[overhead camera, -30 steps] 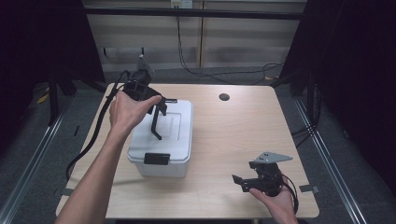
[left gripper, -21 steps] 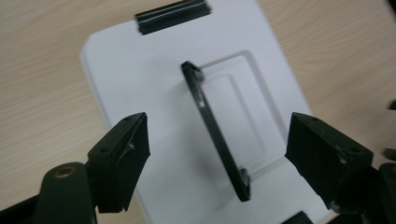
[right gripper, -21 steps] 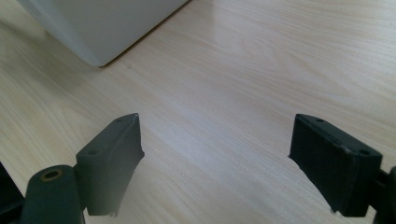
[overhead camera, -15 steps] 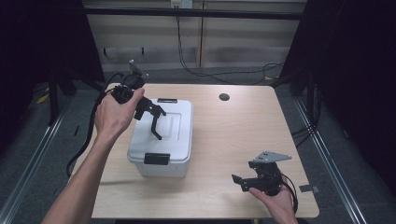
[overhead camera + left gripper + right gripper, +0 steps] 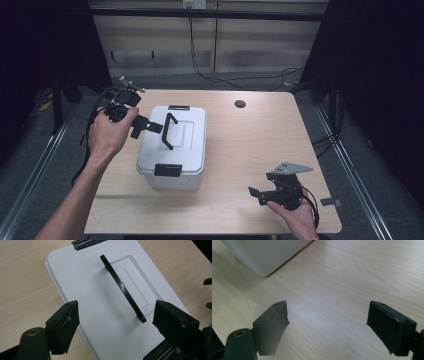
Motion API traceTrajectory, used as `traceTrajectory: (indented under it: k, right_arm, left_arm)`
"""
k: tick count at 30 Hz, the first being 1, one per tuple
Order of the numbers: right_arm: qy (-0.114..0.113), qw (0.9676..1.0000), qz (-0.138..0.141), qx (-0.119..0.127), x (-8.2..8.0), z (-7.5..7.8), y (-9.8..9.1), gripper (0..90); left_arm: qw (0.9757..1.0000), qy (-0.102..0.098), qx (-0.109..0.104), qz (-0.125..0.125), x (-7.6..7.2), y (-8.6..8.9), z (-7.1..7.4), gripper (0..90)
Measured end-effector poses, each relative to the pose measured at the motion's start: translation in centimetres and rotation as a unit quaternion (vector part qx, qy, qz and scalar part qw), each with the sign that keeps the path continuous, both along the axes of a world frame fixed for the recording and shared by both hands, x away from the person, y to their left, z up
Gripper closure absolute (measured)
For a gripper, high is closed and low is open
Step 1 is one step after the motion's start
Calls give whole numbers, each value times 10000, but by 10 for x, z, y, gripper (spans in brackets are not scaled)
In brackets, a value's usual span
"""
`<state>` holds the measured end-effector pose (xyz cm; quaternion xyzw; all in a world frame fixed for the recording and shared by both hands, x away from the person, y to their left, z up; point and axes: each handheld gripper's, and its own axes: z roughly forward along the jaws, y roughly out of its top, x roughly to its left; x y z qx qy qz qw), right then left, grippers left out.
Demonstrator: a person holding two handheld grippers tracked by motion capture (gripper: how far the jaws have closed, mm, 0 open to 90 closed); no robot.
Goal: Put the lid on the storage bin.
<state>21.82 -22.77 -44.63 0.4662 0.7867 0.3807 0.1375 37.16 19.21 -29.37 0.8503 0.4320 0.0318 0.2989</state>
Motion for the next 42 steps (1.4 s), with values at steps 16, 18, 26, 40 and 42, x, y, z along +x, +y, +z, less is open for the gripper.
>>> traceTrajectory:
  k: [16,18,26,40,42]
  right_arm:
    - [-16,10000,-41,-5,0,0,-1,160]
    - [-3,10000,-42,-11,-1,0,-1,160]
    - [-20,10000,-49,-8,-1,0,-1,160]
    - [16,10000,-75,-3,0,-1,0,161]
    - [-16,10000,-74,14,-1,-1,0,162]
  left_arm:
    - [9986,-323,-384,145,-31,47,-34,200]
    - [9983,-356,-454,128,-37,55,-41,199]
    - [9945,-535,-823,364,-57,86,-62,197]
    - [9905,-771,-860,747,-89,109,-104,181]
    - [9898,-786,-928,737,-90,111,-107,181]
